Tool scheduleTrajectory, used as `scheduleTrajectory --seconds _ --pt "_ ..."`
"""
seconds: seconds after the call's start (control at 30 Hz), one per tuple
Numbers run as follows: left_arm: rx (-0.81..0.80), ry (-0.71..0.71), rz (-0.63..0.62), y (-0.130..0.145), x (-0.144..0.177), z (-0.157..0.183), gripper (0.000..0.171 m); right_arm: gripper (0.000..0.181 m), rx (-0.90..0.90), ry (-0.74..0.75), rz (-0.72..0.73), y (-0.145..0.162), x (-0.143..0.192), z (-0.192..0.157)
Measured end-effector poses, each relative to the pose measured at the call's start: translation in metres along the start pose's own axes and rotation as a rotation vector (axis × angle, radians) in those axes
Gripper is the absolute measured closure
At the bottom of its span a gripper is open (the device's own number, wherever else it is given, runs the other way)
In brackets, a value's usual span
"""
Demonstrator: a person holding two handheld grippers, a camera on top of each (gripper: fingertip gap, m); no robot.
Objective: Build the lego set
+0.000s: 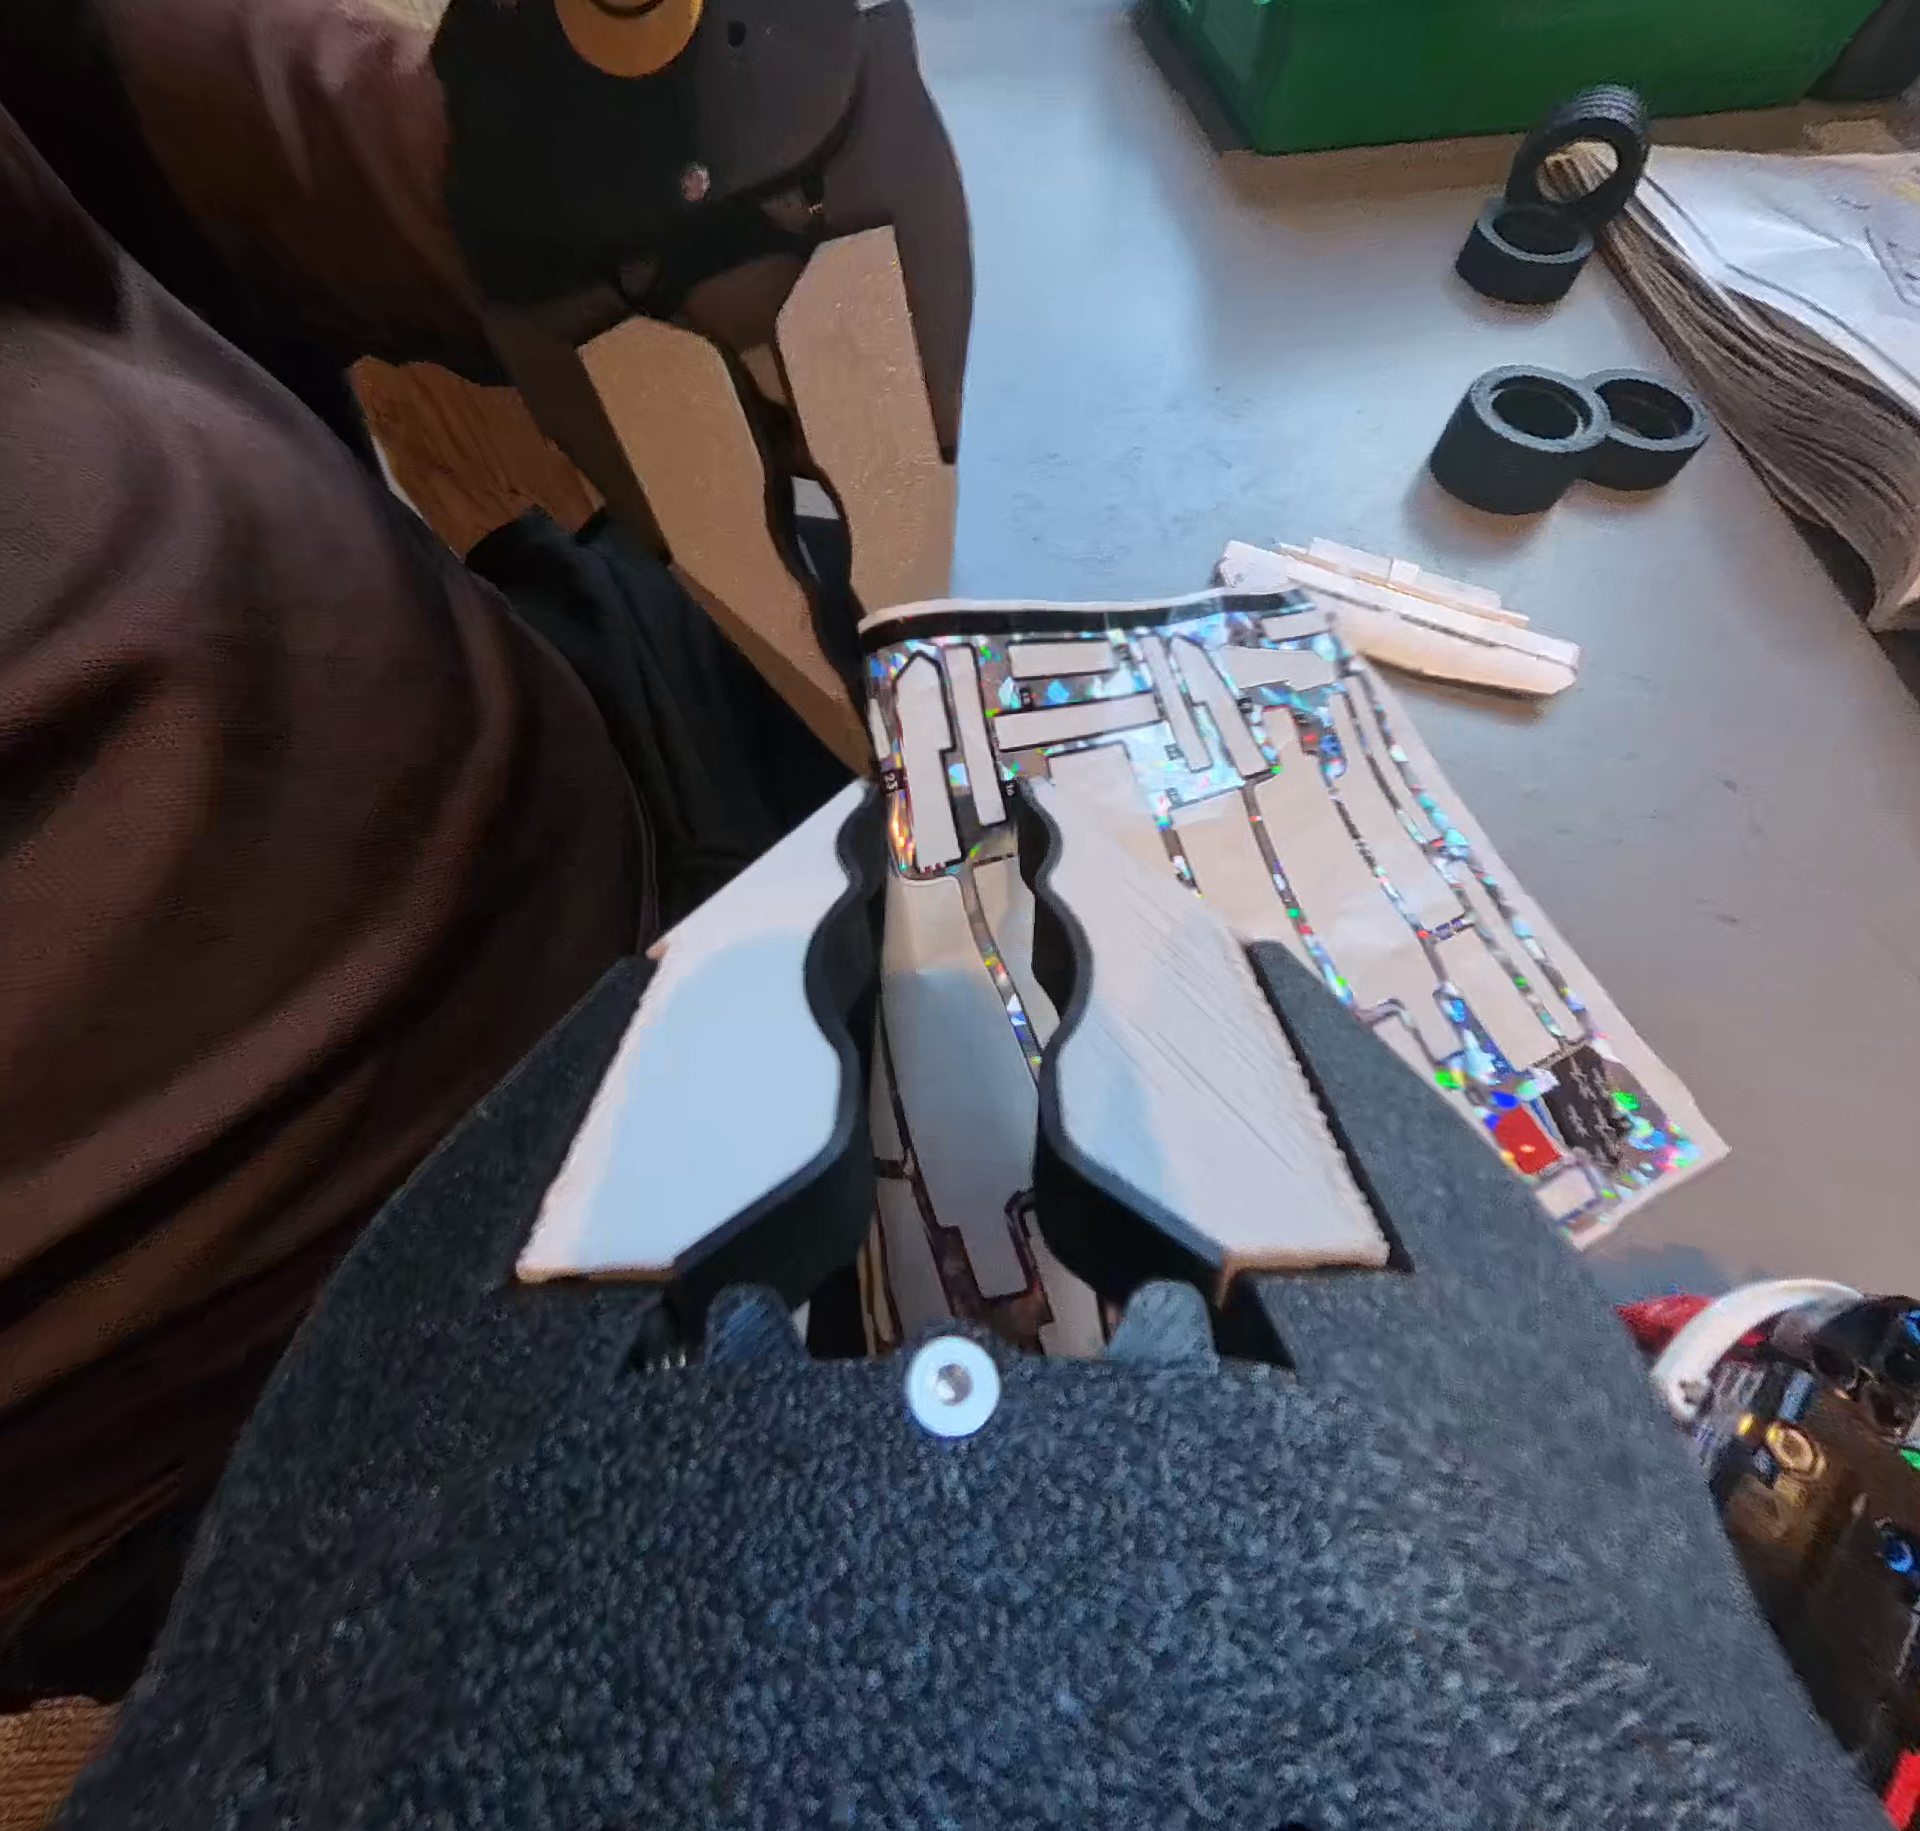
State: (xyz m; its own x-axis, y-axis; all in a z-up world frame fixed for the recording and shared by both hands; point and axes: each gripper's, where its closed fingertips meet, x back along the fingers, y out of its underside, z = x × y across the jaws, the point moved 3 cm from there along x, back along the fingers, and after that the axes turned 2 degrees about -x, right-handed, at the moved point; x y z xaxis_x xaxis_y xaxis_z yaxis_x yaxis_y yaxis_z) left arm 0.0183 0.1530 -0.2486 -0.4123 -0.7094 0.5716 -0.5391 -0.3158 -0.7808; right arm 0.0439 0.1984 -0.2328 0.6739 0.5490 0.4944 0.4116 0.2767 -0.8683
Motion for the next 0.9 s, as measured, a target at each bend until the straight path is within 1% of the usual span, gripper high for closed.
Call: scheduleTrajectory --seconds 0.07,0.17,0.23,0.3,0.4,0.43,0.5,0.53,0.57,0.63,0.67,0.77,0.9 --pt "0.047 0.020 0.011 -0.003 0.002 0.001 0.171 0.164 0.045 0.010 0.004 -0.002 0.001 -0.004" --pt "0.052 -0.005 0.014 -0.005 0.007 -0.002 0.171 0.175 0.068 0.011 0.008 -0.005 0.002 -0.008" --pt "0.043 -0.026 -0.001 -0.006 0.013 -0.004 0.170 0.176 0.048 -0.004 0.010 -0.006 0.001 -0.009" --pt "0.028 -0.064 0.005 -0.011 0.023 -0.007 0.162 0.176 0.032 -0.010 0.011 -0.006 0.002 -0.009" --pt "0.003 -0.104 0.046 -0.026 0.040 -0.012 0.149 0.178 -0.018 -0.048 0.042 -0.011 0.005 -0.010" --pt "-0.015 -0.113 0.055 -0.031 0.042 -0.013 0.140 0.178 -0.047 -0.083 0.058 -0.013 0.006 -0.012" --pt "-0.064 -0.109 0.049 -0.038 0.040 -0.015 0.135 0.179 -0.109 -0.150 0.090 -0.018 0.009 -0.015" --pt "-0.087 -0.081 0.039 -0.040 0.037 -0.013 0.134 0.179 -0.137 -0.175 0.102 -0.020 0.010 -0.016" --pt "-0.107 -0.058 0.024 -0.042 0.033 -0.011 0.137 0.179 -0.162 -0.192 0.113 -0.021 0.011 -0.015" --pt "-0.152 -0.051 0.020 -0.044 0.030 -0.010 0.154 0.179 -0.196 -0.215 0.130 -0.023 0.015 -0.014" --pt "-0.165 -0.047 0.024 -0.045 0.029 -0.010 0.158 0.180 -0.206 -0.228 0.135 -0.024 0.016 -0.015" --pt "-0.134 0.013 0.050 -0.047 0.029 -0.007 0.158 0.181 -0.229 -0.267 0.137 -0.023 0.019 -0.019" --pt "-0.134 0.040 0.072 -0.049 0.031 -0.004 0.157 0.181 -0.256 -0.312 0.139 -0.023 0.019 -0.021"
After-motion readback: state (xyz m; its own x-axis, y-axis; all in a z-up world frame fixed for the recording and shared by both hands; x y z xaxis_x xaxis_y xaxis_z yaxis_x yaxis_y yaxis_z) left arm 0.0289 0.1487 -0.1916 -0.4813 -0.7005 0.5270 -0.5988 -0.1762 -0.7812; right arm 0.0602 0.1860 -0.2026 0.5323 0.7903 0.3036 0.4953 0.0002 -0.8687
